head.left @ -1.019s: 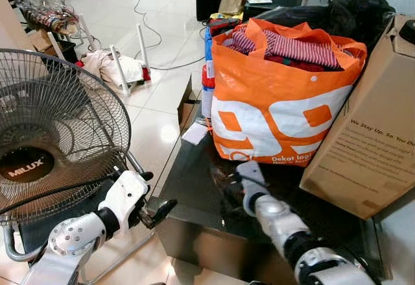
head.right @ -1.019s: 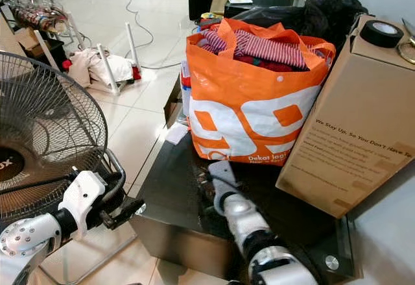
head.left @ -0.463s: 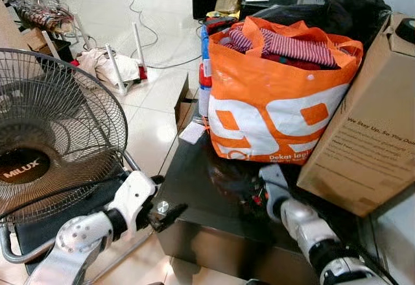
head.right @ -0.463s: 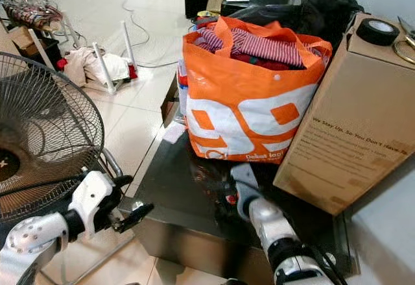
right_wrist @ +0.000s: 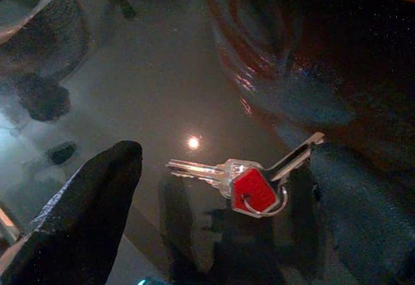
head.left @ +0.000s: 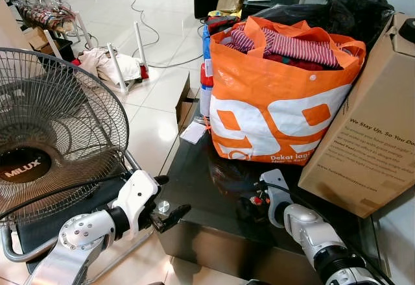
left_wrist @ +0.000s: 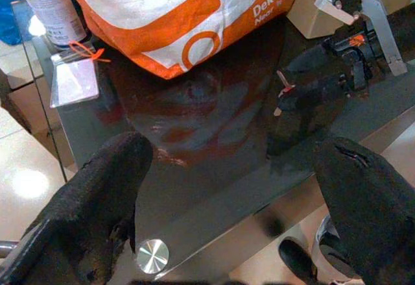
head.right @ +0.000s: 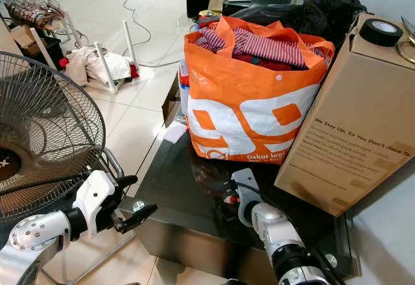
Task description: Hang keys on a hook
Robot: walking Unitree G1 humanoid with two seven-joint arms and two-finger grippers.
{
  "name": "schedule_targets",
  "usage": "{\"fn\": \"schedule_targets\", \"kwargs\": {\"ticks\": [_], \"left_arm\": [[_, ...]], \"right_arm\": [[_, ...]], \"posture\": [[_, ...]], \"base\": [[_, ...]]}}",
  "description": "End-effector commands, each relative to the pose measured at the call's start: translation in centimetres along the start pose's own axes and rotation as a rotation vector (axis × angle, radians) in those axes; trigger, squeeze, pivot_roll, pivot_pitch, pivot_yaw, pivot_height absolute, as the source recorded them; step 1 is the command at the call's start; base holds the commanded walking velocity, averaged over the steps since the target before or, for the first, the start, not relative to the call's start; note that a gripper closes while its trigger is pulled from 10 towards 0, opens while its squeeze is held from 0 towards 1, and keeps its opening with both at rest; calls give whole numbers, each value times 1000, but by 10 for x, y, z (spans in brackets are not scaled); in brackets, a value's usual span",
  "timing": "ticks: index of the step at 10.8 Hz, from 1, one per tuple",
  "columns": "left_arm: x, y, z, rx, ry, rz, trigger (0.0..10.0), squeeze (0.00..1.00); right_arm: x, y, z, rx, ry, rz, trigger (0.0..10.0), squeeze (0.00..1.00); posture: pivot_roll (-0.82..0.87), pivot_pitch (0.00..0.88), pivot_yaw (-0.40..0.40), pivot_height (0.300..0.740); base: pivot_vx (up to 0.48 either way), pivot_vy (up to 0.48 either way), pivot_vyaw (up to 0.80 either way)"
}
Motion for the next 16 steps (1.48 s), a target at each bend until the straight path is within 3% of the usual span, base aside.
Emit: {"fn": "schedule_targets", "kwargs": {"ticks": [1, 2, 3, 16], "left_arm": [[-1, -2, -1, -13, -4, 5, 10000, 161], [-1, -2, -1, -13, -3, 5, 10000, 161], [-1, -2, 0, -13, -4, 4, 10000, 165], [-4, 0, -3, -12, -10, -3, 10000, 165]], "right_arm": [[1, 0, 1, -1, -6, -10, 9608, 0], [2, 1, 1, 3, -16, -28, 2627, 0], [4, 0, 2, -1, -27, -37, 0, 0], [0, -10, 2, -35, -26, -45, 0, 0]], "posture": [[-30, 39, -9, 740], [-30, 38, -9, 740], [-29, 38, -9, 740], [-31, 25, 7, 740]], "base": [[0, 0, 0], [0, 0, 0], [0, 0, 0], [0, 0, 0]]}}
Point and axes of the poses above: a point about 5 cm out from each wrist's last joint towards the gripper, its own z axis pointing back from the gripper into the wrist, its own y axis along the axis of the wrist's last joint, x = y × z, the point moved 3 cm from there along -z, pointing out of the wrist towards the gripper, and after that the axes turned 8 degrees about z, right-handed, at the moved point
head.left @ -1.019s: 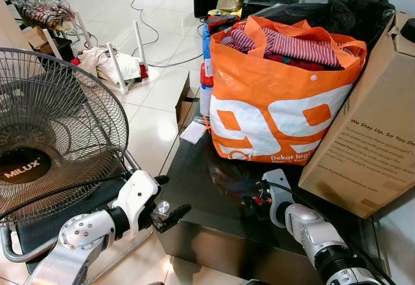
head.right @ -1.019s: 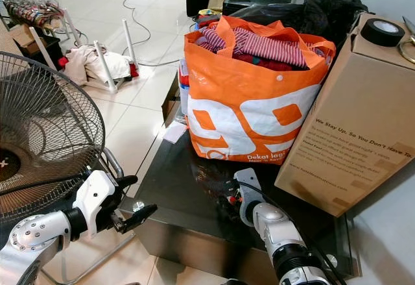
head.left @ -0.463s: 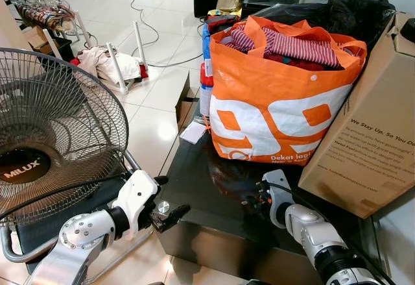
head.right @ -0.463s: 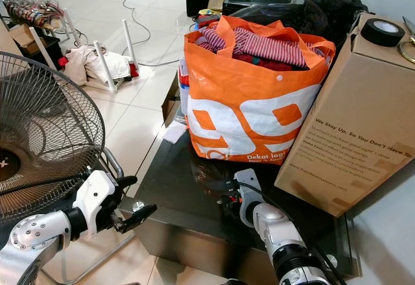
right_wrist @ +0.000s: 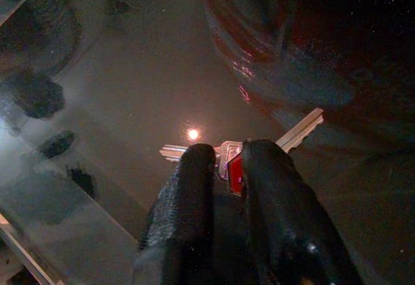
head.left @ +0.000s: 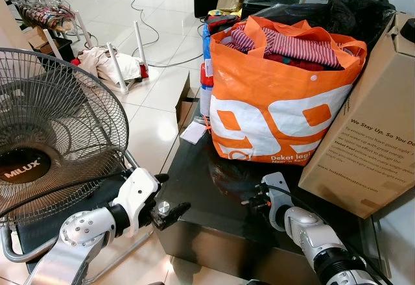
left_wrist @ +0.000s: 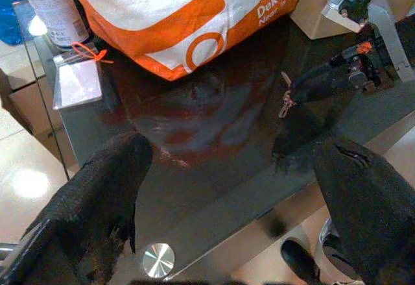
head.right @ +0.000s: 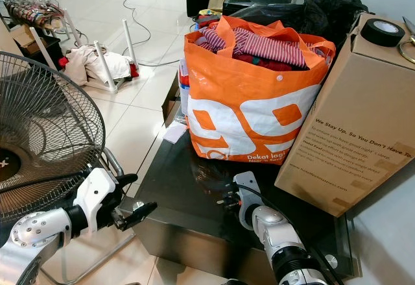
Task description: Hang keys on a hook
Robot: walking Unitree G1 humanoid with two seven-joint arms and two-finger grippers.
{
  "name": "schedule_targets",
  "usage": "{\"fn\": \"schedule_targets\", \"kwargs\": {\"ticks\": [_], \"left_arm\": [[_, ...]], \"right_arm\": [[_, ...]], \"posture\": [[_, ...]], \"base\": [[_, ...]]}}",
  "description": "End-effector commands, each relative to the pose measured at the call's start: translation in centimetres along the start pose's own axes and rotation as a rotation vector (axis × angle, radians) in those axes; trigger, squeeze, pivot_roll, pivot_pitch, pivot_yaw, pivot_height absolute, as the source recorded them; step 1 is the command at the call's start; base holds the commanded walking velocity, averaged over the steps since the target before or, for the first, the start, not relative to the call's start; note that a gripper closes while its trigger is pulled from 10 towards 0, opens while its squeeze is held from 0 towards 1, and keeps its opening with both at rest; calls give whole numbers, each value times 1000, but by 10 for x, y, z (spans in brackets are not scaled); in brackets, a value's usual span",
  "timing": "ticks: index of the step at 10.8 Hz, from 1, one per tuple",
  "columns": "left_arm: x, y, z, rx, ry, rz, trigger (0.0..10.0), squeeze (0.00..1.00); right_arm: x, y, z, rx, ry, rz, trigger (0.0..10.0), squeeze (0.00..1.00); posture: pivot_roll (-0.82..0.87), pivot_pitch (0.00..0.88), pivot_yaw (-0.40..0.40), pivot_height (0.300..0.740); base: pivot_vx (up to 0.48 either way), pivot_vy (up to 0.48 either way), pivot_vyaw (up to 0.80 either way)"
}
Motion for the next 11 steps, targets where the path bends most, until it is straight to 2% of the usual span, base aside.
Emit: {"fn": "schedule_targets", "kwargs": {"ticks": [1, 5, 10, 11], "left_arm": [[0, -2, -1, -11, -11, 0, 10000, 165], [-3, -1, -2, -7, -7, -4, 10000, 165], [-5, 1, -5, 3, -8, -14, 10000, 169], [-5, 1, -5, 3, -10, -15, 10000, 173]], "right_arm": [[2, -3, 1, -4, -11, -10, 0, 0], [2, -4, -1, -12, -35, -15, 0, 0], [10, 16, 13, 110, -24, -44, 0, 0], [10, 11, 12, 87, -43, -20, 3373, 0]], "posture": [[-31, 23, 8, 740], [-29, 16, 9, 740], [-34, 5, 14, 740], [-34, 5, 14, 740]], "base": [[0, 0, 0], [0, 0, 0], [0, 0, 0], [0, 0, 0]]}}
Point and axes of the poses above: a point about 5 cm out from each wrist's last joint towards the gripper, its own z axis pointing back from the gripper into the wrist, its own y axis along the axis of the wrist's last joint, x = y × z, the point moved 3 cm from there along -z, pointing out of the wrist towards the gripper, and after that the axes turned 8 degrees about z, right-handed, at the moved point
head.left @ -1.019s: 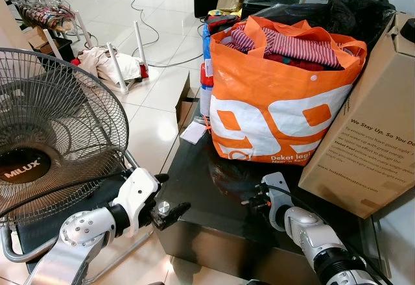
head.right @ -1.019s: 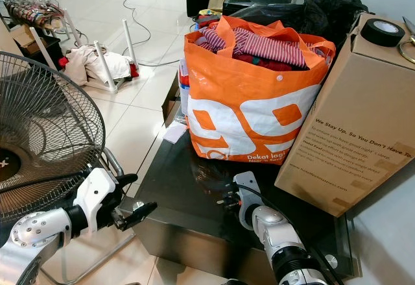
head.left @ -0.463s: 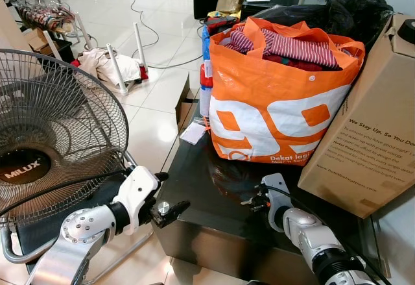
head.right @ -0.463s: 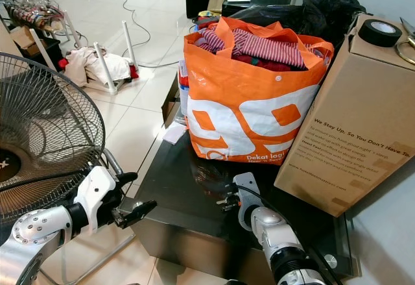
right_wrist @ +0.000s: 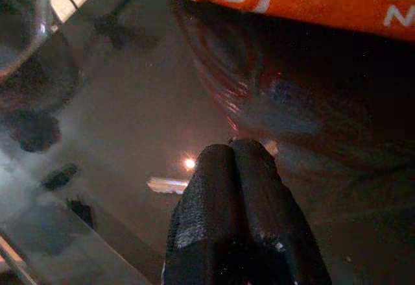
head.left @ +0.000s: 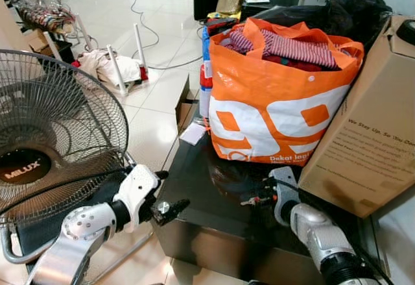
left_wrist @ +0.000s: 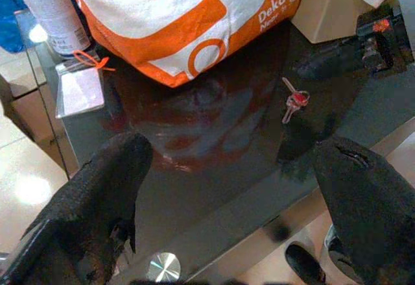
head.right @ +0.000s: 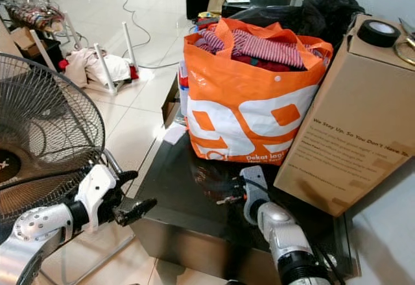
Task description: Hang keys on a hook
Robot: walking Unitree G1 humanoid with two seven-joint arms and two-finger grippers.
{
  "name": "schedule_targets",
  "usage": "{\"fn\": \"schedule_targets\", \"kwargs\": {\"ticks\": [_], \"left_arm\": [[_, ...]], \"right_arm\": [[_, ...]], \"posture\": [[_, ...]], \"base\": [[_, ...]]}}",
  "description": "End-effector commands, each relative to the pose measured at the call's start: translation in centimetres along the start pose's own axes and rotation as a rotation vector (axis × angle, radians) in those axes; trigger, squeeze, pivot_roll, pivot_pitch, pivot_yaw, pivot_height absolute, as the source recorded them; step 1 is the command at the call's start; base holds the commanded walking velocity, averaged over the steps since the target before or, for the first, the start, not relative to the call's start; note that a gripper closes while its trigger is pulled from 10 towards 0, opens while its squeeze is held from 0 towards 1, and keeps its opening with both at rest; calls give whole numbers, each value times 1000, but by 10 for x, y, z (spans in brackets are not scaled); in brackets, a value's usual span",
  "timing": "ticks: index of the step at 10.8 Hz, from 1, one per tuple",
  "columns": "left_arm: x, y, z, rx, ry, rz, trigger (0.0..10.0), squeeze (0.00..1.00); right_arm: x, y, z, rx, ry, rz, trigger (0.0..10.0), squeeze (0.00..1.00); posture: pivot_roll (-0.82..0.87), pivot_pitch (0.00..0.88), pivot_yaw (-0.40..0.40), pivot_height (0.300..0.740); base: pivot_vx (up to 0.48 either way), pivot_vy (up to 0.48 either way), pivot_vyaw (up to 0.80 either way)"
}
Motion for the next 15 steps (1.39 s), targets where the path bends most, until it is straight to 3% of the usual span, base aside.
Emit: {"fn": "schedule_targets", "kwargs": {"ticks": [1, 4, 9, 10, 15], "left_arm": [[0, 0, -1, -5, -8, -10, 10000, 173], [0, -1, 0, -8, -9, -12, 10000, 169], [3, -3, 0, -14, -26, -10, 10000, 169], [3, -3, -1, -15, -28, -11, 10000, 169], [3, -3, -2, -17, -29, -6, 10000, 173]], "right_arm": [[-3, -4, -1, -22, -6, 20, 10000, 1000], [-10, -9, -5, -45, 5, 18, 10000, 1000], [-7, -9, -12, -72, -49, 12, 10000, 1000], [-6, -10, -15, -82, -66, 18, 10000, 0], [-1, -18, -16, -128, -96, 29, 10000, 0]], "posture": [[-32, 4, 14, 740], [-26, 0, 11, 740], [-30, 0, 12, 740], [-30, 0, 12, 740], [-30, 14, 8, 740]], "base": [[0, 0, 0], [0, 0, 0], [0, 0, 0], [0, 0, 0], [0, 0, 0]]}}
Point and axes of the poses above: a point about 5 cm out from each wrist's last joint towards the gripper, its own z axis pointing back from the gripper into the wrist, its own y axis along the axis of the wrist's last joint, x = y × z, the point moved 3 cm from there along -z, pointing out of the wrist towards the gripper, and after that the axes turned 8 degrees about z, right-handed, at the moved point
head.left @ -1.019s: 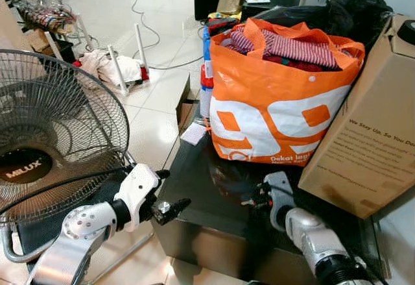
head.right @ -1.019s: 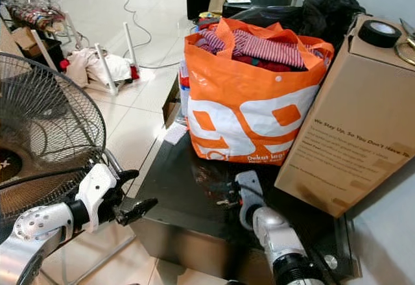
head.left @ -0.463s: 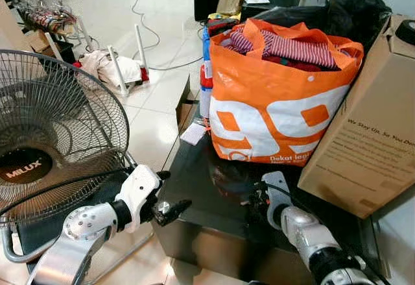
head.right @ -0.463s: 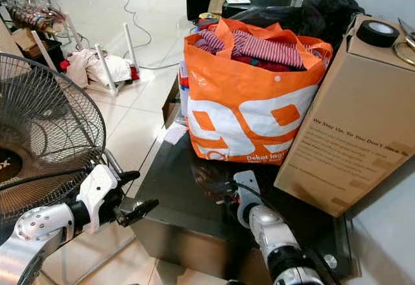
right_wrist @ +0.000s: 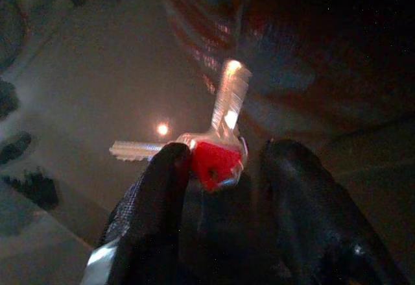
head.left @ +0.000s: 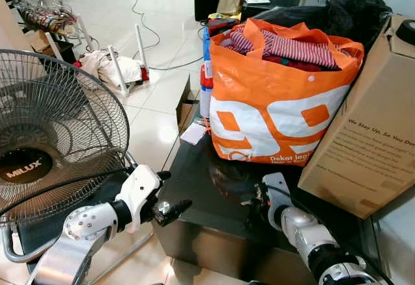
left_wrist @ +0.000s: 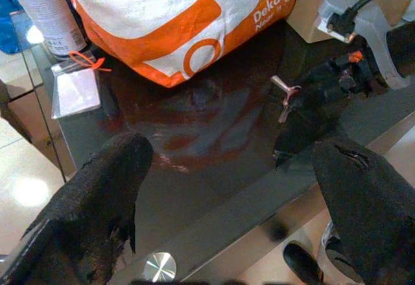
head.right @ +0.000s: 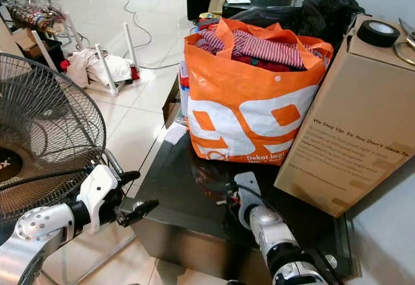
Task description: Hang keys on a hook
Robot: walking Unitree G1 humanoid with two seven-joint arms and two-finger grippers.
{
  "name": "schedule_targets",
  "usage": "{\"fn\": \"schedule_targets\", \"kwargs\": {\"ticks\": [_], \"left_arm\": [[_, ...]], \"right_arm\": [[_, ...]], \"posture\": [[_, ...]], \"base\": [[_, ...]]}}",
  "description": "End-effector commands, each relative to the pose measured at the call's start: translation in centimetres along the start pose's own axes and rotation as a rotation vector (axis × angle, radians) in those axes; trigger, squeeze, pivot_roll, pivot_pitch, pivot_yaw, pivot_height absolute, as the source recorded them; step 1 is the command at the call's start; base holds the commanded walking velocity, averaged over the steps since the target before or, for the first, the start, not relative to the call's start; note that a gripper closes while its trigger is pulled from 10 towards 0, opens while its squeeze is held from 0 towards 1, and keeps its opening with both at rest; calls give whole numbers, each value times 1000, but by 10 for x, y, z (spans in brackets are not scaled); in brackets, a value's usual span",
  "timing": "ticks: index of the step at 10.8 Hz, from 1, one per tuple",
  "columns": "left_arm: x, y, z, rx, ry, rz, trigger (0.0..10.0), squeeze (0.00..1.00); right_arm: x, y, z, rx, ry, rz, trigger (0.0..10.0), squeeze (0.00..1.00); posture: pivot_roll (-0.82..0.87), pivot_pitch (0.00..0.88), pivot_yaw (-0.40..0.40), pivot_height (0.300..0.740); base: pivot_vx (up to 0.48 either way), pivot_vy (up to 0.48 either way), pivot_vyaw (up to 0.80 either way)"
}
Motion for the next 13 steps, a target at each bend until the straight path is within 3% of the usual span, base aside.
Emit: {"fn": "schedule_targets", "kwargs": {"ticks": [1, 2, 13], "left_arm": [[1, -2, -1, -14, -10, -3, 10000, 173], [1, -2, -1, -14, -11, 0, 10000, 173], [0, 1, -3, -6, -8, -8, 10000, 173]], "right_arm": [[4, 2, 0, 6, -9, -3, 9804, 0], [3, -1, 0, -1, -1, -7, 0, 0], [6, -2, 1, 18, 8, 10, 0, 0]], "posture": [[-30, 15, 8, 740], [-30, 16, 6, 740], [-33, 11, 8, 740]], "base": [[0, 0, 0], [0, 0, 0], [0, 0, 0]]}}
Point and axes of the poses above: a point about 5 cm out from each wrist's last joint towards the gripper, its own z axis pointing back from the gripper into the wrist, its own y axis along the axis of the wrist's last joint, x = y × z, the point moved 3 cm from there along -z, pointing out of the wrist towards the gripper, and after that the axes turned 8 degrees about z, right-handed, at the moved point
